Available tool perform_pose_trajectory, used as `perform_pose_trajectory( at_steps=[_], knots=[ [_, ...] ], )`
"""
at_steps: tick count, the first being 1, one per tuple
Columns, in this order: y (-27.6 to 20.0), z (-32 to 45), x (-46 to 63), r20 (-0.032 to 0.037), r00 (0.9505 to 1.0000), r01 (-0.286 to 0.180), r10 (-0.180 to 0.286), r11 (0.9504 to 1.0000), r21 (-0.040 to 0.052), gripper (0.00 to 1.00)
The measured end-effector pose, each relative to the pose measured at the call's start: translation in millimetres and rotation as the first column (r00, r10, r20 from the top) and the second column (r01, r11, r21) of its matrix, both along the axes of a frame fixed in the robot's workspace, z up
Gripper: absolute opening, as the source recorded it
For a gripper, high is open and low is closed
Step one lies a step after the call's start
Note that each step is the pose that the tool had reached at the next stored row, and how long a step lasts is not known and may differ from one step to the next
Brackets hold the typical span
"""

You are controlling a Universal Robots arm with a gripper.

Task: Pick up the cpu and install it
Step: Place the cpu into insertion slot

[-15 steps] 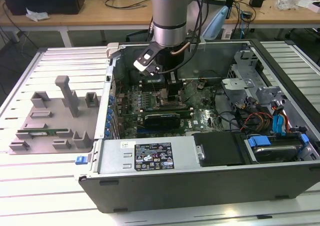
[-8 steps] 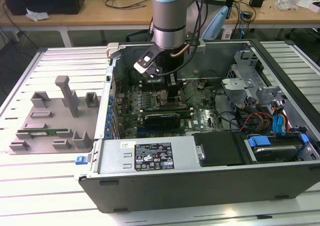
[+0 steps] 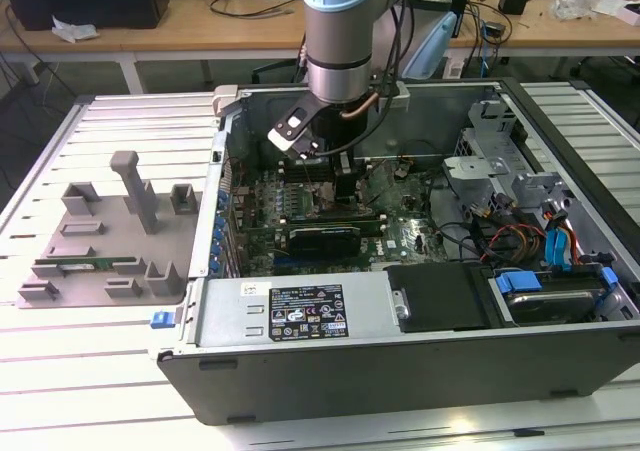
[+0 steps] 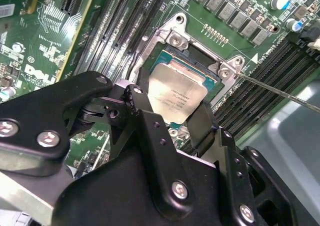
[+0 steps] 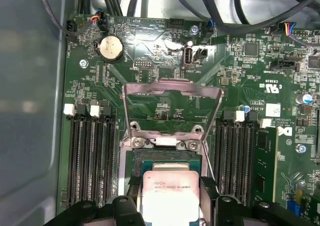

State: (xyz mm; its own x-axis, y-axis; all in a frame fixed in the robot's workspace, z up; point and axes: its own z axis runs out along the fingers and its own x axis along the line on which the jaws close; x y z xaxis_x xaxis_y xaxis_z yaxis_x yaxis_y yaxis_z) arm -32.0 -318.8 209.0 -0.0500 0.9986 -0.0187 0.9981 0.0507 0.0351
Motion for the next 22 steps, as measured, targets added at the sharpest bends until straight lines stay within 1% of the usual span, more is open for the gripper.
perform_pose_trajectory(
  at_steps=[1, 5, 6, 7, 8, 14, 16, 18, 19, 22],
  knots=[
    [0.0, -2.5, 0.0, 0.0000, 1.0000, 0.001, -0.001, 1.0000, 0.0001, 0.55],
    [0.1, -5.2, 0.0, 0.0000, 1.0000, 0.004, -0.004, 1.0000, 0.0005, 0.55],
    [1.0, -6.9, 0.2, 0.0000, 1.0000, 0.008, -0.008, 1.0000, 0.0008, 0.55],
    [6.2, -10.3, 1.2, 0.0000, 0.9991, 0.043, -0.043, 0.9991, 0.0018, 0.55],
    [7.0, -11.8, 1.5, -0.0001, 0.9991, 0.043, -0.043, 0.9991, 0.0017, 0.55],
    [7.1, -12.2, 1.6, 0.0002, 0.9991, 0.043, -0.043, 0.9991, 0.0022, 0.55],
    [7.1, -12.2, 1.6, 0.0000, 0.9991, 0.043, -0.043, 0.9991, 0.0017, 0.68],
    [7.0, -12.2, 1.5, 0.0000, 0.9991, 0.043, -0.043, 0.9991, 0.0016, 0.68],
    [7.0, -11.7, 1.5, 0.0000, 0.9991, 0.043, -0.043, 0.9991, 0.0017, 0.68],
    [7.0, -5.7, 1.5, -0.0001, 0.9991, 0.043, -0.043, 0.9991, 0.0016, 0.68]
  ],
)
